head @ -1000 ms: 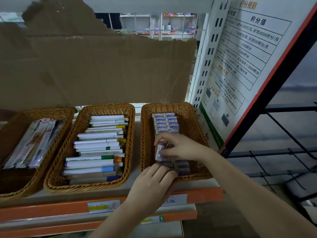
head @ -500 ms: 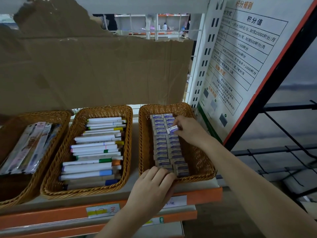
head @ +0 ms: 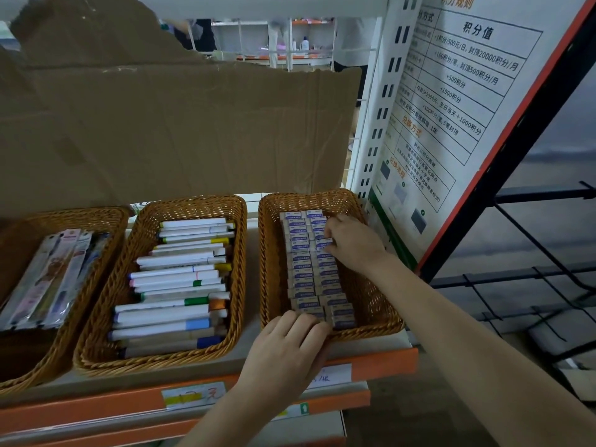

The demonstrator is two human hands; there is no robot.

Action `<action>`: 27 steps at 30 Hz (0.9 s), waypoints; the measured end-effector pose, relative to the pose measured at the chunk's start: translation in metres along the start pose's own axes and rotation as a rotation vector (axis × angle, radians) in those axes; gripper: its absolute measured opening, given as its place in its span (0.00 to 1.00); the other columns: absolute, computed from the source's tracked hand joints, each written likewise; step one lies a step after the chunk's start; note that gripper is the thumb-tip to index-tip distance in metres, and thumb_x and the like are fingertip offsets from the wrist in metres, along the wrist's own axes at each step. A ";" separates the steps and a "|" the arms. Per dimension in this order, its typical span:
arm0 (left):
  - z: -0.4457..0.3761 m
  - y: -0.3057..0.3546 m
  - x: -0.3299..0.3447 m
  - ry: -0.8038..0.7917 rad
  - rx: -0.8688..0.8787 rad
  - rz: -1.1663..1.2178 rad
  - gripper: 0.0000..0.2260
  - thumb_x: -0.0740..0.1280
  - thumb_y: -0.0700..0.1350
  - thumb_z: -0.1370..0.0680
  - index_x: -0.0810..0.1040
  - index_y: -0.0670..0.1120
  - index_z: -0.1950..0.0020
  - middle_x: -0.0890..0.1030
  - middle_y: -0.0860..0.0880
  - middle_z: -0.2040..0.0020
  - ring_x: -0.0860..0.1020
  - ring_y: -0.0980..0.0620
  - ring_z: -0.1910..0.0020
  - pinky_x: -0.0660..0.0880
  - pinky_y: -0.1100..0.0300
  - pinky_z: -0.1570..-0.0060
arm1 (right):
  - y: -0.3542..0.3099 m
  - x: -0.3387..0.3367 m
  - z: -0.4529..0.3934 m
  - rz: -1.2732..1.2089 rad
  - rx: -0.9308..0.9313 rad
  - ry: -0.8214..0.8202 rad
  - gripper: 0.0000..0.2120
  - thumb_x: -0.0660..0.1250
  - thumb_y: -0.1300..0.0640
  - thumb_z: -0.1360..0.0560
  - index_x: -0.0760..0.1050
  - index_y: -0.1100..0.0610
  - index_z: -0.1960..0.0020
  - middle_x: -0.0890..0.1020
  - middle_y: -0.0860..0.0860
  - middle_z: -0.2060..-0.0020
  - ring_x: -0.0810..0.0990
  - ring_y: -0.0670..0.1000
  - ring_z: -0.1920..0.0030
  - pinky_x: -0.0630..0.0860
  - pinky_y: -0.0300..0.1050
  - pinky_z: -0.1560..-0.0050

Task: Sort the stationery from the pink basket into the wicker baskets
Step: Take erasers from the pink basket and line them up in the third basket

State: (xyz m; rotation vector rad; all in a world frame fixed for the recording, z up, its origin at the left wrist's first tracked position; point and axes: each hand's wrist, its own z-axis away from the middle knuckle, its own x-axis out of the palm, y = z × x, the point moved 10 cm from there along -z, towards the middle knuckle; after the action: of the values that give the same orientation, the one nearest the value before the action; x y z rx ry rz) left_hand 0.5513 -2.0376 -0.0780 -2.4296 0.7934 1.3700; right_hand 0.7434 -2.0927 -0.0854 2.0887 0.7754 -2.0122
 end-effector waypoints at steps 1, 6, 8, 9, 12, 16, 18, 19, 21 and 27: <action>0.000 0.000 0.000 -0.002 -0.002 0.000 0.09 0.59 0.51 0.24 0.70 0.49 0.47 0.81 0.53 0.55 0.78 0.53 0.58 0.77 0.62 0.59 | -0.001 0.000 0.000 0.013 -0.004 -0.002 0.07 0.65 0.55 0.24 0.71 0.56 0.48 0.74 0.51 0.48 0.73 0.51 0.46 0.74 0.46 0.53; -0.002 0.000 -0.001 -0.015 -0.018 0.014 0.10 0.59 0.50 0.23 0.78 0.49 0.50 0.81 0.52 0.57 0.78 0.52 0.59 0.77 0.62 0.60 | -0.004 0.001 0.000 0.041 -0.007 -0.019 0.08 0.65 0.54 0.24 0.71 0.56 0.47 0.74 0.52 0.47 0.72 0.51 0.45 0.73 0.45 0.53; -0.003 0.000 -0.002 -0.039 -0.025 0.010 0.12 0.59 0.50 0.24 0.81 0.49 0.52 0.80 0.52 0.57 0.79 0.52 0.60 0.77 0.62 0.60 | -0.003 0.001 0.000 0.036 0.001 -0.031 0.08 0.64 0.54 0.23 0.71 0.56 0.47 0.74 0.51 0.47 0.72 0.51 0.45 0.73 0.44 0.52; -0.004 0.000 -0.002 -0.052 -0.030 0.015 0.12 0.59 0.50 0.24 0.81 0.49 0.52 0.80 0.53 0.57 0.79 0.53 0.60 0.77 0.63 0.61 | -0.002 0.000 0.001 0.026 0.009 -0.033 0.08 0.64 0.54 0.23 0.71 0.55 0.47 0.74 0.51 0.47 0.72 0.51 0.44 0.72 0.44 0.52; -0.005 -0.001 -0.005 -0.082 -0.046 0.056 0.12 0.59 0.50 0.24 0.81 0.49 0.52 0.80 0.53 0.57 0.78 0.53 0.60 0.76 0.63 0.61 | -0.001 -0.003 0.008 0.012 0.032 -0.024 0.09 0.62 0.53 0.22 0.72 0.54 0.43 0.73 0.50 0.45 0.71 0.50 0.42 0.71 0.43 0.48; -0.006 -0.004 -0.009 -0.101 -0.084 0.079 0.14 0.56 0.50 0.22 0.81 0.49 0.52 0.80 0.53 0.57 0.78 0.53 0.59 0.76 0.63 0.60 | -0.007 -0.011 0.030 0.021 0.054 0.044 0.11 0.62 0.53 0.22 0.72 0.53 0.41 0.73 0.49 0.44 0.71 0.50 0.41 0.72 0.44 0.48; -0.007 -0.005 -0.009 -0.098 -0.101 0.094 0.14 0.56 0.49 0.22 0.81 0.48 0.53 0.80 0.52 0.58 0.78 0.52 0.59 0.76 0.62 0.60 | -0.013 -0.015 0.046 0.033 0.031 0.082 0.10 0.62 0.53 0.22 0.73 0.54 0.42 0.74 0.50 0.46 0.72 0.51 0.43 0.73 0.46 0.49; -0.007 -0.005 -0.009 -0.092 -0.108 0.100 0.14 0.56 0.48 0.22 0.81 0.47 0.54 0.80 0.51 0.59 0.78 0.52 0.59 0.76 0.61 0.60 | -0.015 -0.017 0.055 0.032 0.023 0.094 0.10 0.62 0.54 0.22 0.73 0.54 0.43 0.75 0.51 0.46 0.72 0.52 0.43 0.74 0.47 0.49; -0.009 -0.007 -0.011 -0.071 -0.131 0.065 0.13 0.57 0.47 0.22 0.80 0.46 0.56 0.80 0.50 0.60 0.78 0.51 0.61 0.76 0.60 0.62 | -0.018 -0.019 0.072 0.014 0.011 0.111 0.10 0.62 0.54 0.22 0.74 0.55 0.43 0.76 0.52 0.46 0.73 0.53 0.43 0.74 0.48 0.49; -0.018 -0.024 -0.007 -0.159 -0.310 -0.090 0.05 0.64 0.45 0.22 0.78 0.47 0.51 0.81 0.50 0.54 0.78 0.49 0.53 0.75 0.57 0.55 | -0.023 -0.017 0.110 -0.034 -0.049 0.093 0.09 0.61 0.55 0.22 0.74 0.55 0.43 0.76 0.51 0.47 0.73 0.51 0.44 0.72 0.46 0.50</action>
State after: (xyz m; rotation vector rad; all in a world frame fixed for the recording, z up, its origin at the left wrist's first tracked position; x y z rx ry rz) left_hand 0.5750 -2.0236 -0.0642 -2.4987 0.4560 1.7352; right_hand 0.6353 -2.1258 -0.0741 2.1694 0.8718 -1.9040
